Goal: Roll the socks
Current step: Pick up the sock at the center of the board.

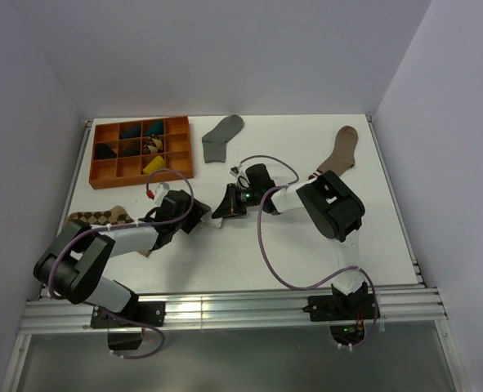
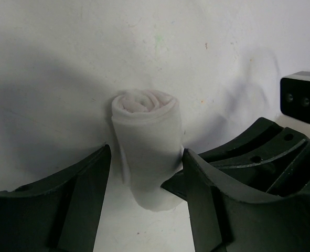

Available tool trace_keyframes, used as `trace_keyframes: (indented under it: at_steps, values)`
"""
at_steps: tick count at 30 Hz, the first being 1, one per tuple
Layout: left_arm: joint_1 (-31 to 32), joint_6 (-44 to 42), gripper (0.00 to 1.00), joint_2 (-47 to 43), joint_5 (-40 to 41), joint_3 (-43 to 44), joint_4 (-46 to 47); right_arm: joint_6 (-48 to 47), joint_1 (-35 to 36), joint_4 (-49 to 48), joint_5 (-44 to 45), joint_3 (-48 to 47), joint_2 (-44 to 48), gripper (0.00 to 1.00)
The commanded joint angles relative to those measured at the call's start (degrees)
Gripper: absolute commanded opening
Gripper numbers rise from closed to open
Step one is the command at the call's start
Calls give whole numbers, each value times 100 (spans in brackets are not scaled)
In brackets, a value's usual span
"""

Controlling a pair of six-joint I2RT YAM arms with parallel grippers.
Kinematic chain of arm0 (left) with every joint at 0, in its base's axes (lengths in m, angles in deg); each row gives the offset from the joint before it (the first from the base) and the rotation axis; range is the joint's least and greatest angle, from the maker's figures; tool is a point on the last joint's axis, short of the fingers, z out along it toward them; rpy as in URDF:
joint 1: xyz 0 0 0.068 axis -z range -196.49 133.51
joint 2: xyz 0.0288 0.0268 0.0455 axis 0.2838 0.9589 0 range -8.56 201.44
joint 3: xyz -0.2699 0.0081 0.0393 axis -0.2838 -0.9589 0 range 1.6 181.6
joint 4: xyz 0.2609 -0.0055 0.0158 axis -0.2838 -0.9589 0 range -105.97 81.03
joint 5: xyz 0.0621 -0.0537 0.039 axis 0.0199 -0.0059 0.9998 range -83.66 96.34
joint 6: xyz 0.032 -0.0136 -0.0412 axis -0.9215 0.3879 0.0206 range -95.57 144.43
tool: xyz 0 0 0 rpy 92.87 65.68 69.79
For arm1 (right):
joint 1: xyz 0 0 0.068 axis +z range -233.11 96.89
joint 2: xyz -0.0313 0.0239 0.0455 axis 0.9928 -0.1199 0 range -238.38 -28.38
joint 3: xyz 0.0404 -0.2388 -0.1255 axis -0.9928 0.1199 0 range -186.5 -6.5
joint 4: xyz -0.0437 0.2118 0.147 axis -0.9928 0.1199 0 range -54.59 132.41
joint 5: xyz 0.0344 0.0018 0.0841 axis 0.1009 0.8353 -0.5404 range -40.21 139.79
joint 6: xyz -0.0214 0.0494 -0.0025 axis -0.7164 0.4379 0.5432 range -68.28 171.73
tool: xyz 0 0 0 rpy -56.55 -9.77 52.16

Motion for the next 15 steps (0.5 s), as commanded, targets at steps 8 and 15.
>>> trace_keyframes:
  at_steps: [8,15]
  values:
    - [55,-223,62,419,8,254,14,307,-108,-132,20,152,-310,0]
    - [117,-302,61,604,131,394,-206,552,-161,-255,-103,143,-494,0]
